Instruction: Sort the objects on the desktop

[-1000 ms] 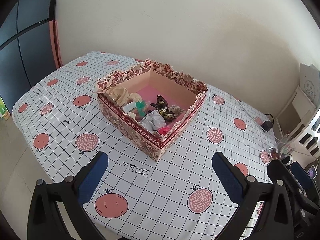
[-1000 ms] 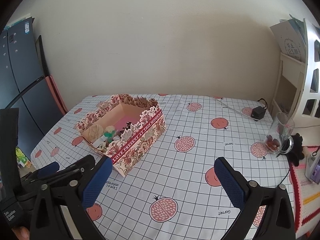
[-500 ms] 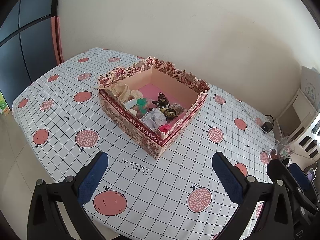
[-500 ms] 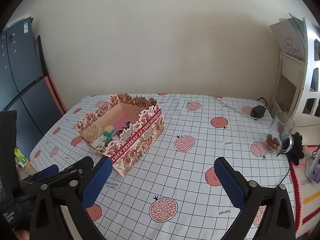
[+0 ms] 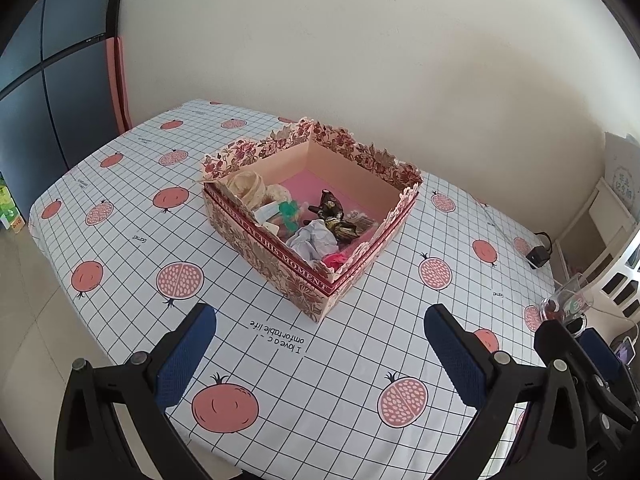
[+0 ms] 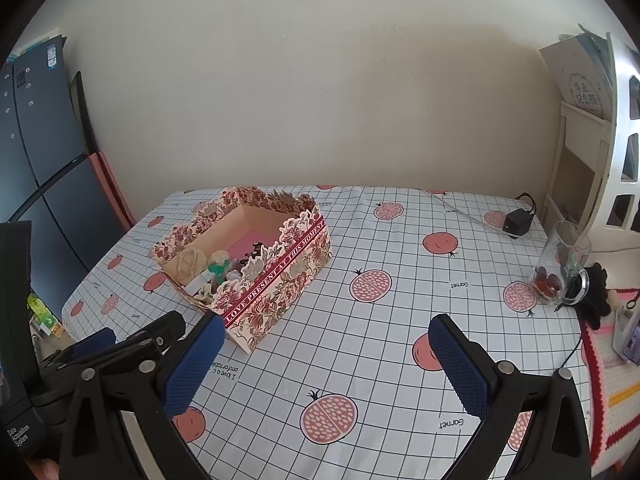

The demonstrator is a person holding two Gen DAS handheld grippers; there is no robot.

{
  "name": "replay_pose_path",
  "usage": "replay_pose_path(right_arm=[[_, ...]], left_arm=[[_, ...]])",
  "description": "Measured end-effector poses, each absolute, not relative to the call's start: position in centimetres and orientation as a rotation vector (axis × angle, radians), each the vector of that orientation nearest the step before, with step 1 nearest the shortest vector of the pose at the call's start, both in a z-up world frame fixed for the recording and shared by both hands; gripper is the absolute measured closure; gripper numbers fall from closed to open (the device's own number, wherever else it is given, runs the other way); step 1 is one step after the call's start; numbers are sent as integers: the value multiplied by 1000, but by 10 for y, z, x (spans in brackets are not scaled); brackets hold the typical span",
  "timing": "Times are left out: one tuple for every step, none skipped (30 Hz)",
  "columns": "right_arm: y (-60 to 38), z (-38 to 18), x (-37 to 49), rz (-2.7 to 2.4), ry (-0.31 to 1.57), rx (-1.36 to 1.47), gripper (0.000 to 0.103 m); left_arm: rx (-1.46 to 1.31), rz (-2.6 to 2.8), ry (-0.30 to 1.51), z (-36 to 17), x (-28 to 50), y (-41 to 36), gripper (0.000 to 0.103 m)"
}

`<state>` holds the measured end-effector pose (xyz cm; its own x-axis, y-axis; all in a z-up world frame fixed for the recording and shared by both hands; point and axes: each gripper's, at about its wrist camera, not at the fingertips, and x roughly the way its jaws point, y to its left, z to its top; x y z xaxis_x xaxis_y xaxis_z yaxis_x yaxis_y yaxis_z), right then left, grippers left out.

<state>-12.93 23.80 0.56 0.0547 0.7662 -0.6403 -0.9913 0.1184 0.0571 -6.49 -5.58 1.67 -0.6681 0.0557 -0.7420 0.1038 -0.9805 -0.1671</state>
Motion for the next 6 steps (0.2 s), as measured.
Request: replay_pose_path(right_arm=[[238,6,-129,1408,608,-460,0],[238,6,-129,1408,609,-460,0],[238,6,-129,1408,610,-460,0],[238,6,-129,1408,610,-460,0],[238,6,-129,1408,610,-459,0],[238,6,-129,1409,610,-458,0]], left_arm=[[1271,-2829,308,17,-65,-56,0],[1272,-2828,309,17,-65,-56,0],[1270,-2827,308,17,-65,-56,0],[1267,-2827,306,17,-65,-56,0],[1264,-2828,306,17,-65,-56,0],[1262,-2828,307,17,-64,-56,0]])
